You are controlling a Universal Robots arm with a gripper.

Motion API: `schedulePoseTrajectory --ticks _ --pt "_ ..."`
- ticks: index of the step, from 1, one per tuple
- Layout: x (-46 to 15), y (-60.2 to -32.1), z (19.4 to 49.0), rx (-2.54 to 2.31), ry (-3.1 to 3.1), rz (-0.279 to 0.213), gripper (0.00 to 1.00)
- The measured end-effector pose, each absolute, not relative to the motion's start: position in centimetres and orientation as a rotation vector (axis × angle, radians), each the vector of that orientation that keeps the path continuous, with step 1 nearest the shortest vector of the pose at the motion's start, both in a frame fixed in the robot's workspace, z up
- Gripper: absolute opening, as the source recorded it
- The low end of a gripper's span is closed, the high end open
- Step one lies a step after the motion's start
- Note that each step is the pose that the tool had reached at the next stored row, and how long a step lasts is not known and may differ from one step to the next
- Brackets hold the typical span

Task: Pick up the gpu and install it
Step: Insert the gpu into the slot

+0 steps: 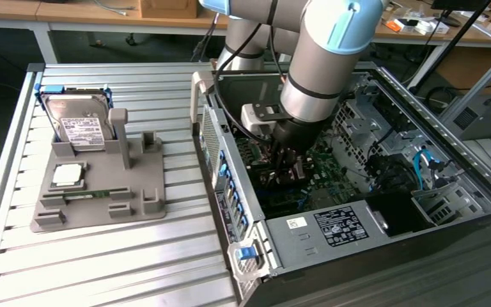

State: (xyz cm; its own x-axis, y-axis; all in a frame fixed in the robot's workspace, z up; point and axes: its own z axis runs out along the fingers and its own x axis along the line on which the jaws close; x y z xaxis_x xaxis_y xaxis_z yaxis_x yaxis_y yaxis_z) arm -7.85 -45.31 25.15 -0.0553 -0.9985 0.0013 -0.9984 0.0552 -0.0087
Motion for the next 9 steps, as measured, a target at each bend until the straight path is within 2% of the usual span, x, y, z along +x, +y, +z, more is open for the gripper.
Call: schedulePoseTrajectory --ticks 9 --pt "-7.85 -45.3 24.88 -2.156 2.279 -0.011 0.3"
